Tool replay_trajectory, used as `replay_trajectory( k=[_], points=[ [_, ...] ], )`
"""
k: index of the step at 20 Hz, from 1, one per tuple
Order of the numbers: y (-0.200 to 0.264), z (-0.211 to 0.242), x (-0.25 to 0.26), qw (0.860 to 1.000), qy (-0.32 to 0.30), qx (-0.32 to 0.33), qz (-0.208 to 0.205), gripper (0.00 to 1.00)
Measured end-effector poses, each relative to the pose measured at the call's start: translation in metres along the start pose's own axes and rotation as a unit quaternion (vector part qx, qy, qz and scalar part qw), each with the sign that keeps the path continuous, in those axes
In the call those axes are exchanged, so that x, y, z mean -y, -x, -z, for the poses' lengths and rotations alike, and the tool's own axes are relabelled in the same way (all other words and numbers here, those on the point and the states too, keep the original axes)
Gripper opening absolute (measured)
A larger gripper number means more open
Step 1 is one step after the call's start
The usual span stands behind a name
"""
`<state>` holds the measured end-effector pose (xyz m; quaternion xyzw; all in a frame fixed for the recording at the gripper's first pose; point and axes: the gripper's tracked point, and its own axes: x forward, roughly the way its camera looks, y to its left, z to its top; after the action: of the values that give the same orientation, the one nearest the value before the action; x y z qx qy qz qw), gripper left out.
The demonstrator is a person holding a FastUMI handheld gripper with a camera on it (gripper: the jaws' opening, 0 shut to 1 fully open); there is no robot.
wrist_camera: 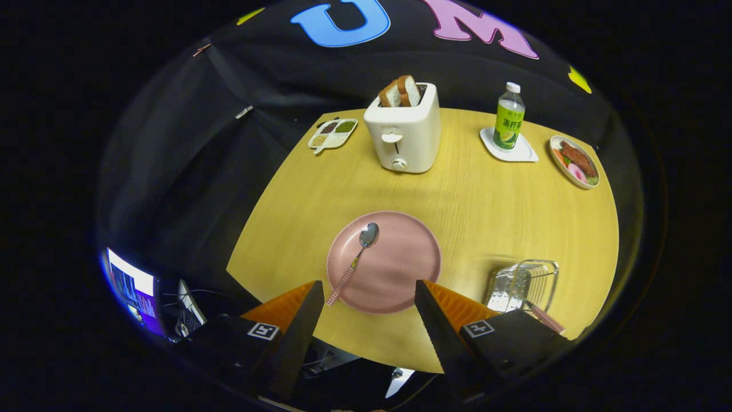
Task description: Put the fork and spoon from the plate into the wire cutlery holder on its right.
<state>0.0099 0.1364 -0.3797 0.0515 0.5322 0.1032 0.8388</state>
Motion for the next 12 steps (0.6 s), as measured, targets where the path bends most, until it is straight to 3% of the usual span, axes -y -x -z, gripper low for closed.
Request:
replay_trajectory(
  k=[5, 12],
  points=[
    [-0.069, 0.02, -0.011, 0.998, -0.042, -0.047, 0.023, 1.0],
    [-0.118, 0.033, -0.009, 0.993, -0.06, -0.085, 0.053, 1.0]
  ],
)
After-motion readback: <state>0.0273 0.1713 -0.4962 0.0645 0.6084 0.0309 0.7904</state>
